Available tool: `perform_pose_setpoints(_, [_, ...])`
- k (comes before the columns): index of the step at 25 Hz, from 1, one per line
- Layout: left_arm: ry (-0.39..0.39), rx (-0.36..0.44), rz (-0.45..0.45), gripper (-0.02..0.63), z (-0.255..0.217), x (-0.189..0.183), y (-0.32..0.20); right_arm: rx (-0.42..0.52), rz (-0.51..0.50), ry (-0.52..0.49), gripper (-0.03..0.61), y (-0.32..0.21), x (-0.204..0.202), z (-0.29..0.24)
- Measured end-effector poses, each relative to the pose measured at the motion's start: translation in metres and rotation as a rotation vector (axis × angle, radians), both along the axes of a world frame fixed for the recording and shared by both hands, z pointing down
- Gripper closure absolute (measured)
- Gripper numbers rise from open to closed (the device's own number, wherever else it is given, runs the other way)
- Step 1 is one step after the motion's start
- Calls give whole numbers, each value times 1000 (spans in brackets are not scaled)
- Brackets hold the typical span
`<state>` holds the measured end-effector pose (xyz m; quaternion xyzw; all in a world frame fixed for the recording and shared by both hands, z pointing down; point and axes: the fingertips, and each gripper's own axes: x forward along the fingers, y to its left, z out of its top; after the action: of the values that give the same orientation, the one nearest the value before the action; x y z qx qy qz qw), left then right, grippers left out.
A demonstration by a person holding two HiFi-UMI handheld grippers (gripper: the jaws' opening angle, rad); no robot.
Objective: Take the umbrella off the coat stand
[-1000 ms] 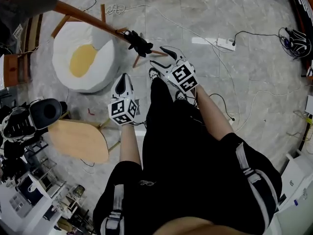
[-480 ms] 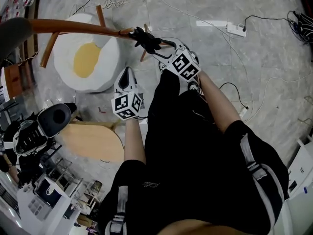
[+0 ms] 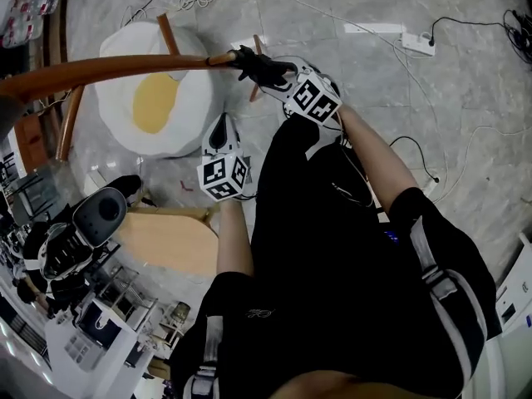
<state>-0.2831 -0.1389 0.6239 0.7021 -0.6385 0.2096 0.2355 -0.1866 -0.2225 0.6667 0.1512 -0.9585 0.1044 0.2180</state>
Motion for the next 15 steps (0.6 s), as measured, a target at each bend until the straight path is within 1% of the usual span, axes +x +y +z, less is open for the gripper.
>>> perform_pose_setpoints(5, [-17, -27, 13, 615, 20, -5, -19, 1, -32, -3, 311, -19, -15, 25])
perform_pose_setpoints(10, [9, -41, 12, 615, 44, -3, -28, 1, -42, -21, 301, -24, -28, 47])
perform_pose_setpoints(15, [13, -45, 5, 615, 63, -5, -37, -34, -88, 23, 282, -29, -45, 89])
